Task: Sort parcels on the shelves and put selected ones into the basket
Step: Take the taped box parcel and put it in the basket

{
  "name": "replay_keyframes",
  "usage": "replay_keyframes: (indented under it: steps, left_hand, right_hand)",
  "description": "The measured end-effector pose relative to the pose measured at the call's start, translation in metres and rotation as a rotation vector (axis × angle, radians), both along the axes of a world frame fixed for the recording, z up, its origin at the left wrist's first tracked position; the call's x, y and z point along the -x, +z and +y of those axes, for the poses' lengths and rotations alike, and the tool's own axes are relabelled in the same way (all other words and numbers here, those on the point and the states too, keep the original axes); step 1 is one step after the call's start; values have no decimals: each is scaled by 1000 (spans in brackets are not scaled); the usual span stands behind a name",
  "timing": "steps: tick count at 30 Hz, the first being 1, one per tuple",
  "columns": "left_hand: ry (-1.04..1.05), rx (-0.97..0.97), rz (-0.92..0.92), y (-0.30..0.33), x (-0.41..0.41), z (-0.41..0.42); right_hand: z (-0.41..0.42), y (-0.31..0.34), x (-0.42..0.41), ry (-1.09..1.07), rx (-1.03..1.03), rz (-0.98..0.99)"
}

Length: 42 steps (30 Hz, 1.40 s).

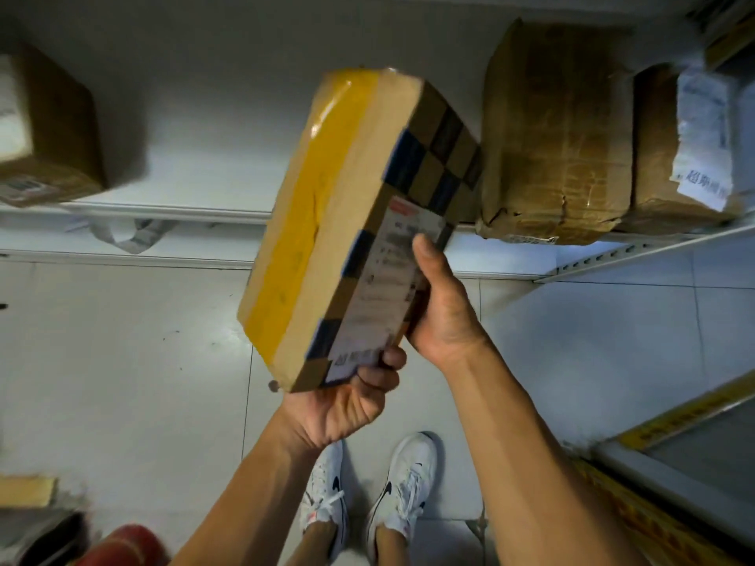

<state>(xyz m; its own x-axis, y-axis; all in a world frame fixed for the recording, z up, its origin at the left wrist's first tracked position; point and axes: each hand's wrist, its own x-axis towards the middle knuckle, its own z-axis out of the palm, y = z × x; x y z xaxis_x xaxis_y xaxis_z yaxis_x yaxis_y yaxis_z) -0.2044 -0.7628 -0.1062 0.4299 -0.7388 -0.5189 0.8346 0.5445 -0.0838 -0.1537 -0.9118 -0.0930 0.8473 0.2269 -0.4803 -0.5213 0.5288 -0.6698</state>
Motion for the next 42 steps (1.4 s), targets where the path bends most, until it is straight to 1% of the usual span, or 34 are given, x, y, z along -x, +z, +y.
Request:
replay_keyframes:
  steps: [1,2,4,5,6,8,9,10,12,14,16,19,23,28,30,32,38,42]
  left_hand:
    - [-46,-37,-30,-1,3,1]
    - [-71,-117,-50,-1,5,2]
    - [-92,-264,-50,2,7,4]
    - [-59,-373,-42,2,8,6]
    - [18,-463,-20,1,8,10]
    - [207,-534,31,-3,6,27]
    - [253,-532,-12,-3,2,36]
    - [252,-528,-96,1,-1,42]
    - [104,-549,-294,11,-8,46]
    - [-48,-653,-480,17,-13,44]
    - [-123,-716,-590,19,-17,41]
    - [-158,-781,-619,19,-17,37]
    - [-245,-784,-666,34,-9,26]
    - [-401,-801,-722,49,22,3]
    - [-523,-796,-758,50,35,-8]
    - [-683,-759,-833,50,53,-22]
    - [-1027,-715,-914,45,126,-64]
    - [-1242,-667,-972,33,190,-90]
  right_hand:
    - [-1,1,1,26,15,-30]
    - [-3,2,1,57,20,-64]
    - [-7,7,-1,85,44,-46]
    - [-9,10,-3,80,68,-11]
    - [-11,12,-5,63,103,18]
    - [-14,10,-6,29,215,16]
    - [-15,8,-4,23,276,12]
    - [-16,4,-1,28,310,14]
    - [-18,-3,6,29,306,27]
    - [-17,-6,15,22,285,36]
    - [-14,-8,23,-5,284,44]
    - [-10,-10,35,-75,286,79]
    - [-14,2,61,-174,313,111]
    - [-30,14,125,-297,338,130]
    - [-36,18,160,-374,330,165]
    - [-39,19,200,-461,312,221]
    - [-43,11,326,-671,274,362]
    - [-33,4,407,-936,248,477]
